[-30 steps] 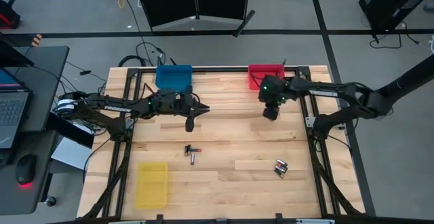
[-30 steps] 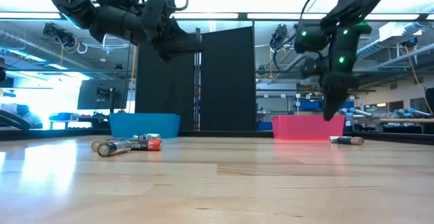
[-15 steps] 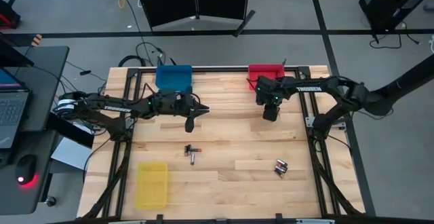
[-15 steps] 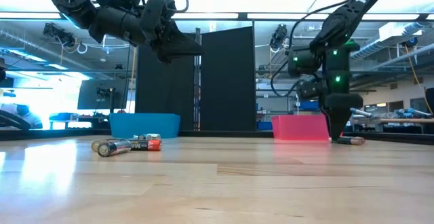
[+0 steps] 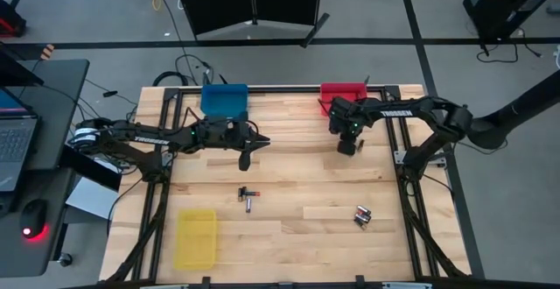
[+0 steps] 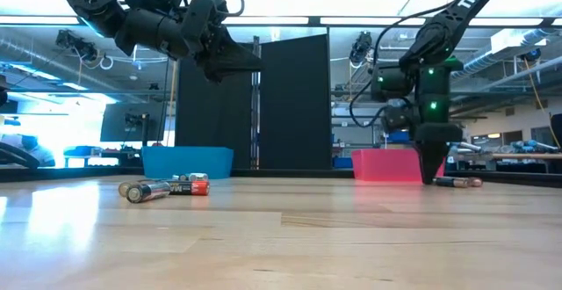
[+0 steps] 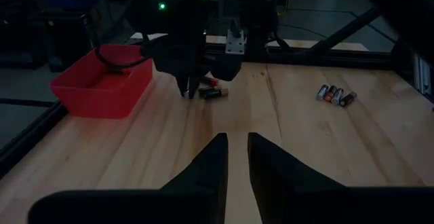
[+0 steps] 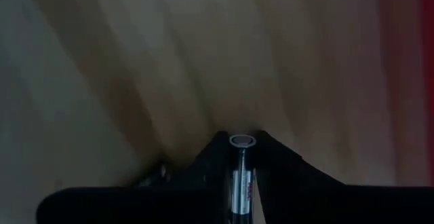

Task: Sort batteries
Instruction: Put the silver battery into the blue bin

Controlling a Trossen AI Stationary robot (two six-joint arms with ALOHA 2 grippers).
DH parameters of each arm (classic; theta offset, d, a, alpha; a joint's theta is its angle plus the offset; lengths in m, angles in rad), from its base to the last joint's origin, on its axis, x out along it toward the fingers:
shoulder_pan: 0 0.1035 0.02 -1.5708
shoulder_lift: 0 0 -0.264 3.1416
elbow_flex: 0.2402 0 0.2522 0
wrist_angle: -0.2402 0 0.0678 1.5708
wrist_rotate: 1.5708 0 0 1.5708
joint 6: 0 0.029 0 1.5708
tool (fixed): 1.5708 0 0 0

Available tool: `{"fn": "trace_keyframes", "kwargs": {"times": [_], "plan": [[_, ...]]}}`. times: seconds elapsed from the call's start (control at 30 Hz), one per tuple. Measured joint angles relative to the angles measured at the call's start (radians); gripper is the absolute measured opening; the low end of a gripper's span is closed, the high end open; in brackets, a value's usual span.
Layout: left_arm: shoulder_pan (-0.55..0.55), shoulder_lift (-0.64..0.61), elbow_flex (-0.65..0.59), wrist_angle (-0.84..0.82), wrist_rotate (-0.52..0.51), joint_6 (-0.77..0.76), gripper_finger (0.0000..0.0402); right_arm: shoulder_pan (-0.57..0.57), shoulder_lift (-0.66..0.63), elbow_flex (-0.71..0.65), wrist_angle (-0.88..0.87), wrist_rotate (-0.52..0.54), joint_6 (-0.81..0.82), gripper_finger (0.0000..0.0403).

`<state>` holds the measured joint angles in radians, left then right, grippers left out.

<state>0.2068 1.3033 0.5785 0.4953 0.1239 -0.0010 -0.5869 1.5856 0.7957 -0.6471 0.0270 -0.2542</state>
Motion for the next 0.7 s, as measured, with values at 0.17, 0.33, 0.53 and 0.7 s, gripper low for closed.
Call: {"fn": "trace_keyframes", "kwargs": {"times": [0.17, 0.33, 0.53, 0.7], "plan": [[0.000, 0.017, 0.000, 0.025, -0.008, -0.019, 0.0064, 0.004, -0.062, -0.001, 0.047, -0.047, 0.017, 0.0057], [0.000, 0.097, 0.000, 0.179, 0.027, -0.086, 0.0054, 0.048, -0.150, -0.002, 0.179, -0.144, 0.095, 0.0057], [0.000, 0.230, 0.000, 0.458, 0.110, -0.170, 0.0033, 0.191, -0.270, -0.059, 0.558, -0.212, 0.219, 0.0057], [0.000, 0.291, 0.001, 0.524, 0.103, -0.194, 0.0036, 0.336, -0.326, -0.130, 0.919, -0.205, 0.303, 0.0057]]}}
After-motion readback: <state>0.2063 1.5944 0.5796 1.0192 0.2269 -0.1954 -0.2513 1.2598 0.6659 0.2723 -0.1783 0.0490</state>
